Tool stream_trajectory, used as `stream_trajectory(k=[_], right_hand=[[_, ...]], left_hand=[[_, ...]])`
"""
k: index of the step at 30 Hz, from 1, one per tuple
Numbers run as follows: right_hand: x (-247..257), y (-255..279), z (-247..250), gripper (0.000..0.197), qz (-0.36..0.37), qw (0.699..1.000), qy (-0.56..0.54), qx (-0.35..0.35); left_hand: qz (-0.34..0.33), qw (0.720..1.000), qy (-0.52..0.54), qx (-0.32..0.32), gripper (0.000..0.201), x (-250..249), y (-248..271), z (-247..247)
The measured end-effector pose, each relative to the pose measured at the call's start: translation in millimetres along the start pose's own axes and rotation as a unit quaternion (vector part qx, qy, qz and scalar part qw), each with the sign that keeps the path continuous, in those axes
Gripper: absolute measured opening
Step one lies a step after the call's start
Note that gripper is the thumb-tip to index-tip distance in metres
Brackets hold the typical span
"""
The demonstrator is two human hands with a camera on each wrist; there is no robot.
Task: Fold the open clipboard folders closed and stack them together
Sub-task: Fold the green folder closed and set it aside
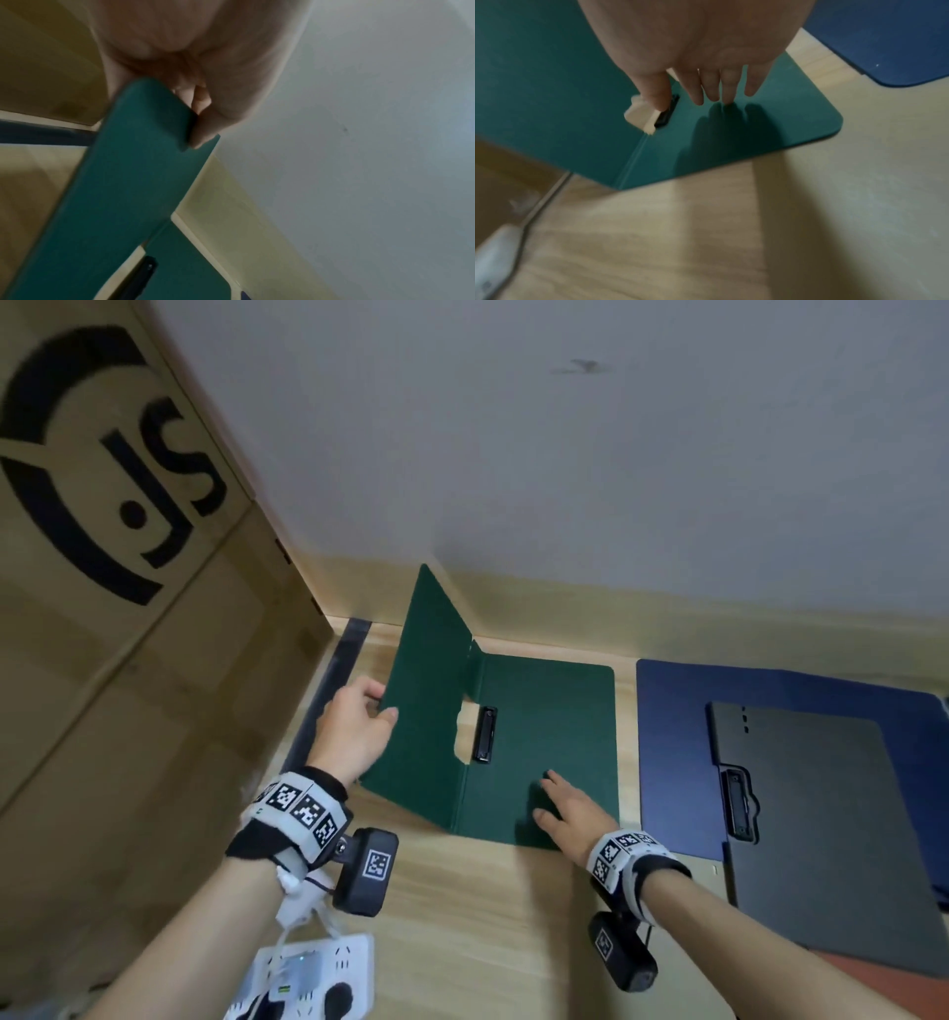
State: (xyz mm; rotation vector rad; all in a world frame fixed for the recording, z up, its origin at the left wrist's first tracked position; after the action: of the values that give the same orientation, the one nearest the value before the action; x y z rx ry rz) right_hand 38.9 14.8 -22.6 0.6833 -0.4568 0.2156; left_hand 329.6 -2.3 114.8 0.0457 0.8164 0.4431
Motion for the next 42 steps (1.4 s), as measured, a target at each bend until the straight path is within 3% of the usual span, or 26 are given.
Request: stream_trajectory(k=[4,7,12,15,18,21,24,26,29,31,34,36,39,42], right_hand=[[-3.6,20.2,29.0,0.055,-0.016,0.995,-0.079,-0.06],[-19.3,32.2,49.9,0.048,-0.04,0.984,-0.141,-0.103],[-45.9,34.5,72.3,0.033,-0.102,0.947,-0.272,-0.138],[-58.9,28.2,65.6,0.048,-0.144,0.935,-0.302,-0.118],[-61.1,23.5,51.2,0.052,-0.199,0.934,-0.289,-0.074],[-60.6,16.0,36.6,0.045,-0.215,0.94,-0.257,-0.066],[-59.2,6.8,26.9,0.054,-0.219,0.942,-0.237,-0.091],[-60.5,2.0,25.4,0.06,-0.229,0.938,-0.241,-0.1],[-63.6,-2.4,28.9,0.058,-0.248,0.924,-0.274,-0.101],[-67.9,-4.7,30.8,0.055,-0.259,0.91,-0.309,-0.095],[-75.5,-4.8,30.8,0.059,-0.266,0.877,-0.39,-0.09],[-80.4,-3.9,32.3,0.056,-0.253,0.871,-0.408,-0.103],[-91.9,0.5,41.4,0.032,-0.226,0.878,-0.404,-0.124],[-113.6,9.5,53.5,0.032,-0.221,0.866,-0.416,-0.167]], left_hand=[[-0.079,0.993,-0.019,0.086,0.009,-47.2,24.5,-21.0],[-0.103,0.985,-0.008,0.136,0.011,-69.3,33.4,-47.3],[-0.065,0.978,-0.02,0.195,0.016,-68.5,27.5,-87.1],[-0.024,0.974,-0.054,0.217,0.014,-45.4,19.2,-107.8],[0.027,0.973,-0.081,0.216,0.014,-11.3,15.1,-126.6],[0.083,0.967,-0.087,0.223,0.036,21.9,14.7,-143.1],[0.107,0.971,-0.064,0.204,0.051,41.1,13.7,-156.0],[0.126,0.975,-0.031,0.179,0.049,44.3,13.1,-160.9],[0.17,0.972,0.044,0.157,0.025,45.9,8.1,-162.6],[0.19,0.965,0.089,0.159,0.036,51.7,3.8,-165.2],[0.179,0.961,0.145,0.152,0.057,57.0,0.3,-172.9],[0.168,0.962,0.164,0.141,0.052,46.8,4.1,-174.3],[0.124,0.967,0.182,0.129,0.039,27.2,14.5,-179.3],[0.086,0.967,0.2,0.132,0.042,2.6,29.9,-188.5]])
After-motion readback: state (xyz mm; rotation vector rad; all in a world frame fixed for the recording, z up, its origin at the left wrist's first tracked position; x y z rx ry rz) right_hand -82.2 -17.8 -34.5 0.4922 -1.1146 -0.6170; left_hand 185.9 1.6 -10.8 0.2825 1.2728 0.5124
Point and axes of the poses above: each hand's wrist, its own y-axis away from the middle knuckle, its own z-axis out of the back of the hand, x = y × z, the point moved 2 cm from there along -y, towards the middle knuckle, and after that the axes turned 2 degrees about -z, right-handed, at the moved point
